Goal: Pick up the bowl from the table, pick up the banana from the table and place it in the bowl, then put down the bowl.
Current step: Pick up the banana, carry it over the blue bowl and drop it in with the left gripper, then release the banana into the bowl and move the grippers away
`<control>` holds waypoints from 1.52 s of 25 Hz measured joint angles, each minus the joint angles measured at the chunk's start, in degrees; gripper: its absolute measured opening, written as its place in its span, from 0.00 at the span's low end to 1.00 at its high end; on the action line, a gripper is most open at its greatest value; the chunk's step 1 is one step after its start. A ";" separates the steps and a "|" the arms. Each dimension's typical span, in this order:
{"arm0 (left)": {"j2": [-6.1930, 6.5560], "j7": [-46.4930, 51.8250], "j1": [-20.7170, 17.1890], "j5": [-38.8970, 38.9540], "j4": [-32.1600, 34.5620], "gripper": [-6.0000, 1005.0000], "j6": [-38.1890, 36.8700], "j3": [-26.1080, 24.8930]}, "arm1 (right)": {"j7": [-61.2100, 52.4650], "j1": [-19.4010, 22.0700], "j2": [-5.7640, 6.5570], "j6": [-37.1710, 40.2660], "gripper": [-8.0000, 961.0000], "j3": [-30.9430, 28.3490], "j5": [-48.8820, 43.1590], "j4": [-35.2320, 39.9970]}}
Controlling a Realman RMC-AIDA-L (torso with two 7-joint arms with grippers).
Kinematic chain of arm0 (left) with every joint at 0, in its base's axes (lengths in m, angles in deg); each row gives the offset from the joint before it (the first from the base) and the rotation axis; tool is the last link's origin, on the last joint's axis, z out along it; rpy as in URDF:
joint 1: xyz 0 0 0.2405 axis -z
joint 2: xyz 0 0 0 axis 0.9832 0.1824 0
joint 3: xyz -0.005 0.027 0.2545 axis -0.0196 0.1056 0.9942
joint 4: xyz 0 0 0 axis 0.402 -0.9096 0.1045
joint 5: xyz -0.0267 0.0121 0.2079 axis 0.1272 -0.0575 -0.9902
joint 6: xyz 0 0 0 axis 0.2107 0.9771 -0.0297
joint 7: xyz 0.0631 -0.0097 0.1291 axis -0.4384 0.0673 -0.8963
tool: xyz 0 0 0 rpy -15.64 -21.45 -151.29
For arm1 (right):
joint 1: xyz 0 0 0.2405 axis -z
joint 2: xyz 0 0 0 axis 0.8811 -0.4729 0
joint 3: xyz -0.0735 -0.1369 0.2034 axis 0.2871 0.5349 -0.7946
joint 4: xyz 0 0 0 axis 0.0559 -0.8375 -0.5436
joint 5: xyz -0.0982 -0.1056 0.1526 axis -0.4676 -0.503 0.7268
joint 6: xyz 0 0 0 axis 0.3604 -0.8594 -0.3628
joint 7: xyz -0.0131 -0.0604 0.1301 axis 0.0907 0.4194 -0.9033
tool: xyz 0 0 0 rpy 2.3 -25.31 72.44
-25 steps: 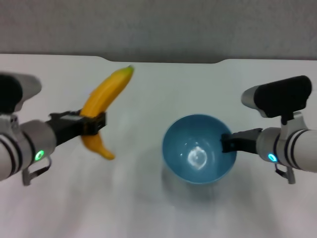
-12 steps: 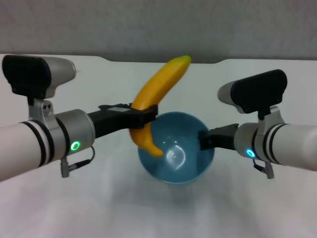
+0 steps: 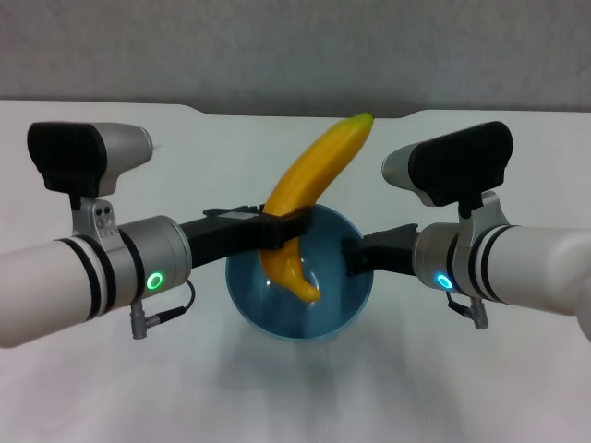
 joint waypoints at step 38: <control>0.21 -5.85 -8.13 -7.25 3.79 0.90 -3.19 -17.55 | 0.21 -10.43 0.68 8.58 0.12 -6.39 10.59 15.24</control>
